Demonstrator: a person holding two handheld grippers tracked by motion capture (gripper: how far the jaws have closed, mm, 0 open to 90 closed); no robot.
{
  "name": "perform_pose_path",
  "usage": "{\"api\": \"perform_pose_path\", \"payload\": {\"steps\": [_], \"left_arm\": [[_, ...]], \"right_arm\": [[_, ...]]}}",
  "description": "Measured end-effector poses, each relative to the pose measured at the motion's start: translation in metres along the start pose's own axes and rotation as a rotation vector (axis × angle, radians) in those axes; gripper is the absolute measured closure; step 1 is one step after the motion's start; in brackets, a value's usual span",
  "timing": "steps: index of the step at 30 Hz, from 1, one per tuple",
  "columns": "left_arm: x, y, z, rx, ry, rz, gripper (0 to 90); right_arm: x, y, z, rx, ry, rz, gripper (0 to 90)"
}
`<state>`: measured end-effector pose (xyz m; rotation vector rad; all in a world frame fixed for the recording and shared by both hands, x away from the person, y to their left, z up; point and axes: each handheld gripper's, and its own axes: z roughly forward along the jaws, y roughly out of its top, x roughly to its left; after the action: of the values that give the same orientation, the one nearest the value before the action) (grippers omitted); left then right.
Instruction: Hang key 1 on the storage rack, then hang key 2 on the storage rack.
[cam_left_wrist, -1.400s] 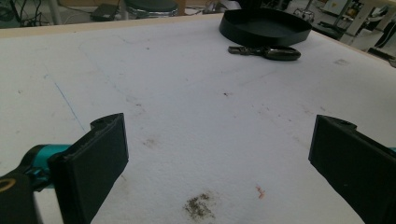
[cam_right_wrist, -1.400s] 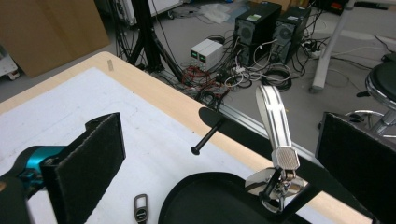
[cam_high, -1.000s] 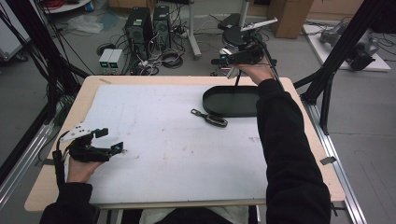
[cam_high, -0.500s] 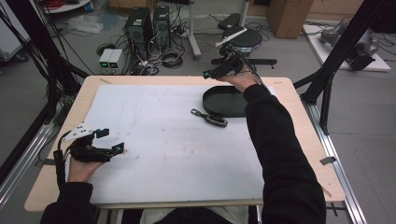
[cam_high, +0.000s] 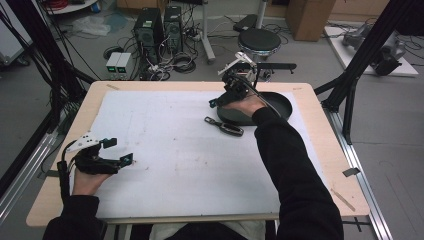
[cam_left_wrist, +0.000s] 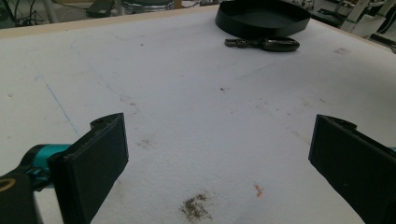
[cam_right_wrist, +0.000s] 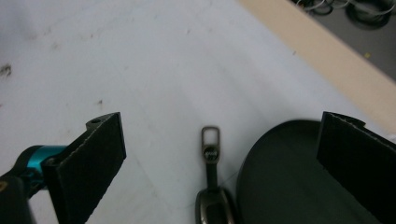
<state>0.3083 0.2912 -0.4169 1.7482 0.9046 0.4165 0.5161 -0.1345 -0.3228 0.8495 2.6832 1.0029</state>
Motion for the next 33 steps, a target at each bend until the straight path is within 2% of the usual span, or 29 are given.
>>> {"api": "perform_pose_path", "payload": {"steps": [2, 4, 6, 9, 13, 17, 30, 33], "left_arm": [[0.000, 0.000, 0.001, 0.001, -0.002, 0.000, 5.2], [0.000, 0.000, 0.002, -0.001, -0.003, -0.002, 5.2], [0.000, 0.000, 0.002, -0.003, -0.004, 0.000, 5.2], [0.000, 0.001, 0.003, -0.004, -0.004, 0.000, 5.2], [-0.001, 0.001, 0.003, -0.002, -0.006, 0.002, 5.2], [0.000, 0.000, 0.003, 0.001, -0.003, -0.001, 5.2], [-0.001, -0.001, 0.001, 0.013, 0.001, 0.002, 5.2], [-0.001, -0.001, 0.001, 0.014, 0.001, 0.004, 5.2]], "right_arm": [[0.002, -0.008, 0.002, -0.011, 0.005, 0.005, 1.1], [0.004, -0.013, 0.004, 0.014, 0.006, 0.002, 1.1], [0.005, -0.019, 0.005, 0.004, 0.010, 0.004, 1.1], [0.006, -0.029, 0.010, 0.029, 0.015, 0.002, 1.1], [0.006, -0.041, 0.015, 0.034, 0.025, 0.019, 1.1], [0.008, -0.049, 0.021, 0.043, 0.036, 0.013, 1.1], [0.015, -0.056, 0.037, 0.087, 0.058, -0.003, 1.1], [0.019, -0.055, 0.041, 0.097, 0.059, -0.022, 1.1]]}}
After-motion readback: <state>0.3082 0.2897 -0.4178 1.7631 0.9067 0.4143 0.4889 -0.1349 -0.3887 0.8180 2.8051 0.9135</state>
